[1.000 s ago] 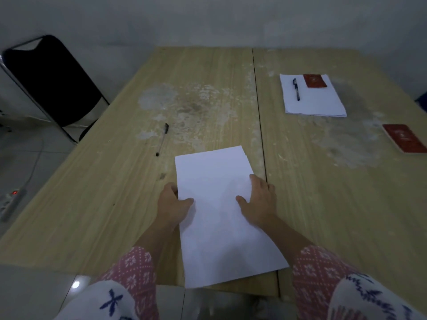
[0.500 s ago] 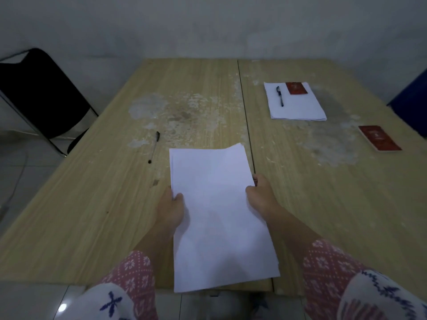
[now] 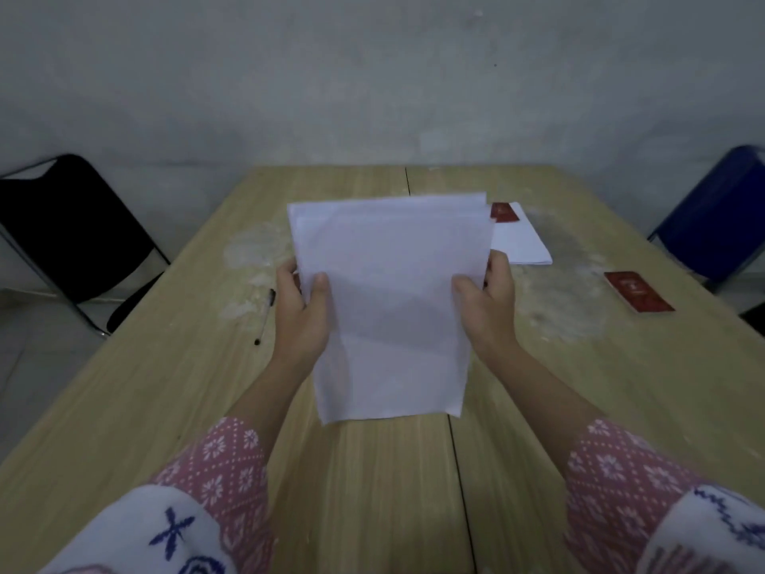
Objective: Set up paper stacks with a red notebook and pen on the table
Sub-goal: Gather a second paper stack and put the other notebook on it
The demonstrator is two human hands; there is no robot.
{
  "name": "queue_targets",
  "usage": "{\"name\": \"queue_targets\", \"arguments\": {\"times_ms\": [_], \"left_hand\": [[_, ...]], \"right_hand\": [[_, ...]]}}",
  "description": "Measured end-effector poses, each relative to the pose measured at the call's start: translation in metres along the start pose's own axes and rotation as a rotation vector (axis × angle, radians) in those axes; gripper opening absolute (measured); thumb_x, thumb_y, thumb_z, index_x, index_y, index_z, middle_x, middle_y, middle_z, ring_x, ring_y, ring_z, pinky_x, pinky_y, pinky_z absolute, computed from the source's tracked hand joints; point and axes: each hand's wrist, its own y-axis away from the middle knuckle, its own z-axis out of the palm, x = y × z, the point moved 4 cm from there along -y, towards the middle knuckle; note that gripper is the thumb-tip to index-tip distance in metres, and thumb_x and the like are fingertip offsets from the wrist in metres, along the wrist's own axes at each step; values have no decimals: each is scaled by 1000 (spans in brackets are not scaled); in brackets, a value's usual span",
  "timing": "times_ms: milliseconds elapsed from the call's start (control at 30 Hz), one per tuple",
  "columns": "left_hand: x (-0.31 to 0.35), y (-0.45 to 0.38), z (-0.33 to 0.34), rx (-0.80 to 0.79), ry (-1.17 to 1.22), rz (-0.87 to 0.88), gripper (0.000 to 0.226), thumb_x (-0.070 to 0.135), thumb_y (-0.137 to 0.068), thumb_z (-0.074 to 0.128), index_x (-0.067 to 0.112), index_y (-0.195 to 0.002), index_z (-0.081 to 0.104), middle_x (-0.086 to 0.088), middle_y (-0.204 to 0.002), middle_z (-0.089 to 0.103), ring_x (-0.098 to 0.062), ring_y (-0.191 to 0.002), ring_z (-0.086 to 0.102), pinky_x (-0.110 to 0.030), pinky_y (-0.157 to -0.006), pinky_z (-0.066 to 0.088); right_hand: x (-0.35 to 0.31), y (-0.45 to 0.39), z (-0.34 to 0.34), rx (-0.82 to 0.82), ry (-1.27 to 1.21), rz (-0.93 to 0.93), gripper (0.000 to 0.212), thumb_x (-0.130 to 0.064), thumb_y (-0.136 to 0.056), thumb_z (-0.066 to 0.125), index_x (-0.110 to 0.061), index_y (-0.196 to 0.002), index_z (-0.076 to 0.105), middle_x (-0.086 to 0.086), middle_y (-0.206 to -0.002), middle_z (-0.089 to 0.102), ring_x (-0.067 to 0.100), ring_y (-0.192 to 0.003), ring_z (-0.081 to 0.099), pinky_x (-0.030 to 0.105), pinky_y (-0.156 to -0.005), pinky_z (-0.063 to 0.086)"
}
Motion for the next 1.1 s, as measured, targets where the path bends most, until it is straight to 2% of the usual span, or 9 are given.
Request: {"name": "queue_targets", "arguments": {"times_ms": [167,267,367,567,733,800,900,1000,1100], "left_hand": [[-14,6,-3,11,-45,-21,9,22,-93,44,15,-97,41,11,-83,48,2,-74,49,-14,-62,43],[-16,8,-6,34,-58,4,11,23,-95,39,21,-84,40,10,-78,43,12,-63,48,-8,-55,40],[-13,10,-8,51,-72,43,9,25,-95,38,17,-90,38,12,-79,43,18,-61,47,-4,-54,39],[-31,10,-13,-68,-36,-64,16,33,-89,51,27,-74,50,5,-75,54,5,-60,51,-27,-60,42],[-17,-6,-8,-22,-179,62,30,30,-91,48,5,-74,51,-5,-69,48,-4,-57,42,-19,-56,35],[-1,-17,2,-15,-217,101,26,25,-92,46,12,-71,44,1,-65,43,-7,-57,39,-13,-51,34],[17,-30,28,-69,-282,126,19,23,-92,44,13,-76,45,3,-66,46,-7,-58,42,-11,-49,34],[24,-33,55,-106,-294,118,12,21,-92,44,13,-86,50,4,-73,52,-10,-62,47,-8,-50,34],[20,-30,93,-167,-225,58,19,23,-92,44,17,-105,57,2,-95,59,-15,-84,55,-22,-72,39]], "right_hand": [[10,7,4,-32,-15,59,18,-2,-81,51,-17,-91,50,-11,-81,57,9,-76,56,23,-66,45],[10,9,9,-49,-23,52,15,-3,-83,48,-18,-84,50,-11,-76,55,5,-69,53,22,-62,42],[15,12,13,-23,-38,64,13,-4,-84,48,-17,-85,50,-12,-75,55,3,-68,53,21,-60,42],[34,14,12,-48,24,132,18,-2,-81,49,-14,-95,53,-3,-87,60,18,-85,60,36,-75,50],[21,0,12,-51,31,110,20,0,-79,49,-13,-93,54,-6,-81,59,10,-74,57,26,-65,47],[12,-12,6,-17,9,105,18,3,-76,47,-12,-85,52,-5,-73,55,12,-65,52,26,-59,43],[6,-35,-13,7,-16,117,13,4,-73,45,-9,-73,44,1,-68,48,16,-63,43,29,-56,37],[7,-50,-35,4,6,121,26,3,-74,45,-18,-61,38,-3,-64,46,15,-58,41,27,-55,35],[19,-64,-65,44,32,141,30,0,-79,42,-20,-58,36,-4,-62,43,14,-56,39,28,-54,32]]}}
